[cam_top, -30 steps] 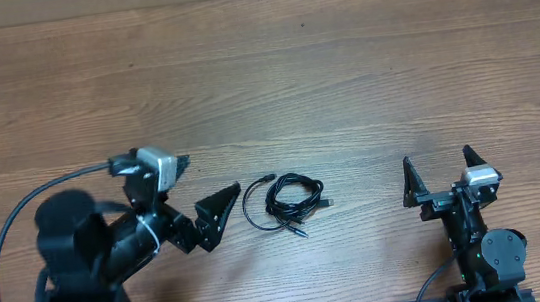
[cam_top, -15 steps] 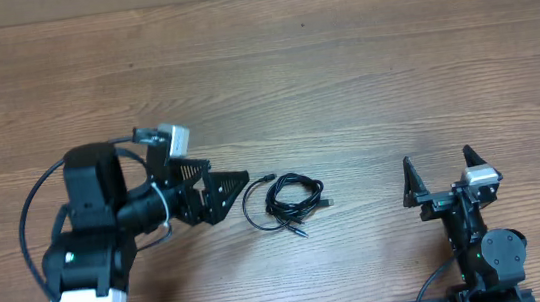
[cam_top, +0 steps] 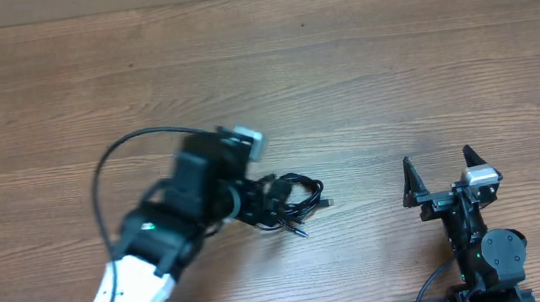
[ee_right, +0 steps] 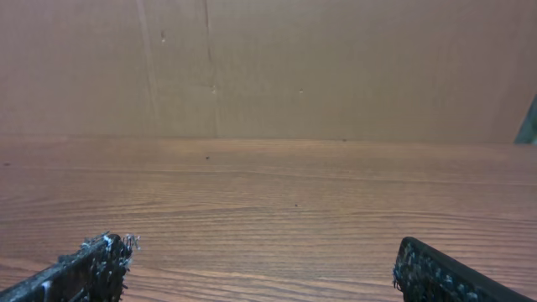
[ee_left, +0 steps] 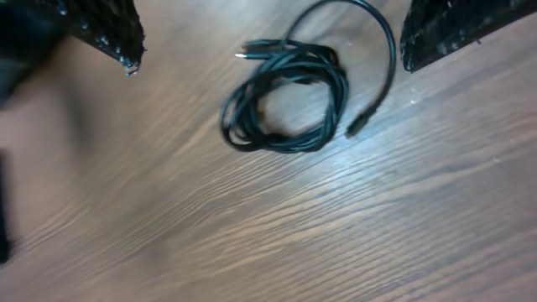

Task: Untangle cables
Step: 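Move the left gripper over the black cable bundle, then lower the left gripper and close it on the cable bundle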

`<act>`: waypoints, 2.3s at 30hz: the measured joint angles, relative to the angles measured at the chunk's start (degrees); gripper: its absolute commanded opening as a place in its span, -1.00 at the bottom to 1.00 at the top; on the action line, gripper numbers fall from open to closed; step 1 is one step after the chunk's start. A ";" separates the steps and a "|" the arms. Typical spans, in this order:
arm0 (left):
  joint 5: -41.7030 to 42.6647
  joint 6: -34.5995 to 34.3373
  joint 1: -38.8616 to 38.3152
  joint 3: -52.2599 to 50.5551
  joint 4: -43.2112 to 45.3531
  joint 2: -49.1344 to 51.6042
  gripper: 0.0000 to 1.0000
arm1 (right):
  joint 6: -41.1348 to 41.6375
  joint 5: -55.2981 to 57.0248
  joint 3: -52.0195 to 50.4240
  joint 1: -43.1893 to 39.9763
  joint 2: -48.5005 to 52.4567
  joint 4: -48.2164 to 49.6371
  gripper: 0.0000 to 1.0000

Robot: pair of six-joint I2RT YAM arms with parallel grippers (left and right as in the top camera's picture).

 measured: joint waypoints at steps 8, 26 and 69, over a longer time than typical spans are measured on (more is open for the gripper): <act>-14.29 -0.17 -10.23 0.00 5.31 11.19 0.61 | 0.00 0.00 0.00 0.00 0.00 0.00 1.00; -9.46 -0.11 -10.78 0.00 7.82 20.31 0.65 | 0.04 0.02 0.00 0.00 0.00 -0.02 1.00; -17.18 -13.31 -5.92 9.29 6.78 27.80 -0.92 | 0.02 0.02 0.00 0.00 0.00 -0.02 1.00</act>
